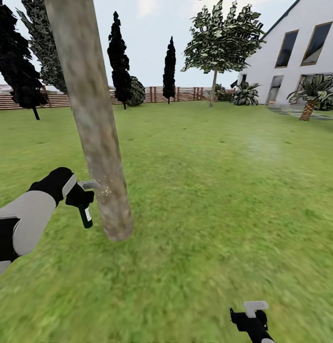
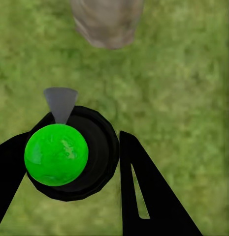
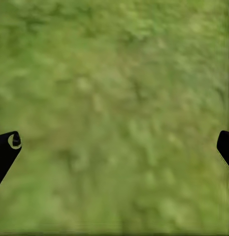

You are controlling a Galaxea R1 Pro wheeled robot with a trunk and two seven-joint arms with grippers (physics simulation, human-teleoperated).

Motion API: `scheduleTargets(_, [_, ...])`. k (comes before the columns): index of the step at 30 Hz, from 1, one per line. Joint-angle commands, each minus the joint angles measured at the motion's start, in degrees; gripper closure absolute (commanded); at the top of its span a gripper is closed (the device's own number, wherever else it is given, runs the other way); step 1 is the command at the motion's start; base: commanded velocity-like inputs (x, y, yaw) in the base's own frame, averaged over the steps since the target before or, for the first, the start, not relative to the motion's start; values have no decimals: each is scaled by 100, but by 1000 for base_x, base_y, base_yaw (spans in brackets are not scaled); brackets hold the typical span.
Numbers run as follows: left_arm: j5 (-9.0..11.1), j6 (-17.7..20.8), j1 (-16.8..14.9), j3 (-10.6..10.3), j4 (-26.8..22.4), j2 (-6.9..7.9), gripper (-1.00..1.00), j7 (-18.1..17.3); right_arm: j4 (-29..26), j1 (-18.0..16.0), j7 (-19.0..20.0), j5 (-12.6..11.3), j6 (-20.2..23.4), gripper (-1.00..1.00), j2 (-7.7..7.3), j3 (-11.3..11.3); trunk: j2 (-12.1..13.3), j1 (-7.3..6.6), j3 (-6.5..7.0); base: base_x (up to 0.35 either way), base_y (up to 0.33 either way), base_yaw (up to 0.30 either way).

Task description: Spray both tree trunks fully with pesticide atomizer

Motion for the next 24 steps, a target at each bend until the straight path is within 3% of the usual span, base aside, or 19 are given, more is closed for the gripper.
scheduleTargets(1, [-62, 22, -4, 31, -5, -1, 100, -41, 11, -5, -30, 61, -19, -100, 0, -29, -3, -2, -5, -140, -267, 0])
scheduleTargets(15, [-53, 22, -4, 54, -5, 58, 100, -41, 2, -5, -30, 60, -19, -100, 0, -29, -3, -2, -5, -110, -266, 1])
scheduleTargets(24, [-57, 14, 183, 33, -19, 21, 100, -41, 2, -5, -30, 57, -19, -100, 0, -29, -3, -2, -5, 65, -264, 236])
